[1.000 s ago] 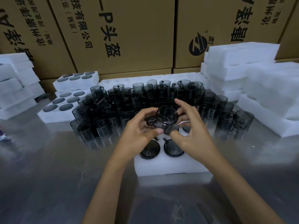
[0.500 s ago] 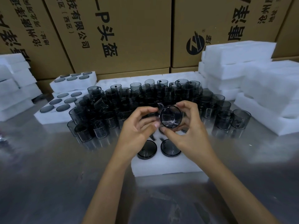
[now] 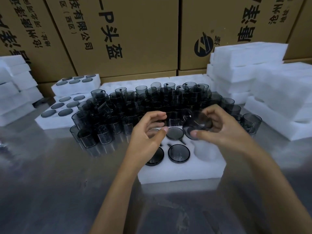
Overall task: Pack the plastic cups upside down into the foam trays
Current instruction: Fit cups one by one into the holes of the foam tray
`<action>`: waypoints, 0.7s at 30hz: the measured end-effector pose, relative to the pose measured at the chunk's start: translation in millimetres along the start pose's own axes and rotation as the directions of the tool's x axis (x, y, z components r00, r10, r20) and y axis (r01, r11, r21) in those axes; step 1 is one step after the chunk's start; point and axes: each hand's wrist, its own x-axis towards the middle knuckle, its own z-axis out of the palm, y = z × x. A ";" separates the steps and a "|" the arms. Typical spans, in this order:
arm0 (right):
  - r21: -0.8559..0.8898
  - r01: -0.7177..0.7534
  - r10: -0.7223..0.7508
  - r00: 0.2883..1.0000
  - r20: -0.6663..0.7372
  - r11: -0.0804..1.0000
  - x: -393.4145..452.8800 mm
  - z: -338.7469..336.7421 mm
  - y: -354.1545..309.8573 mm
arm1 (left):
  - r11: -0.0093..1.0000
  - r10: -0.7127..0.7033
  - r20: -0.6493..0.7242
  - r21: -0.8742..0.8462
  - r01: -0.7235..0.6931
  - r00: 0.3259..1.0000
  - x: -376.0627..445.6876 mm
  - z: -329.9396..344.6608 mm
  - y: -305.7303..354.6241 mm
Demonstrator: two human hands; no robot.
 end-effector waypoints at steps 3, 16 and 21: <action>-0.104 -0.125 0.146 0.964 0.224 0.987 -4.3 -27.7 3.7 | 0.998 -0.011 0.002 0.064 0.011 1.000 0.2 2.2 -3.6; -0.452 -0.118 0.256 0.932 0.257 0.884 -8.9 -33.9 8.5 | 0.989 -0.051 0.023 0.143 0.047 0.998 0.8 2.3 -13.0; -0.508 -0.142 0.328 0.896 0.299 0.850 -7.6 -33.9 14.7 | 0.988 -0.046 0.029 0.147 0.042 0.999 0.7 3.0 -14.7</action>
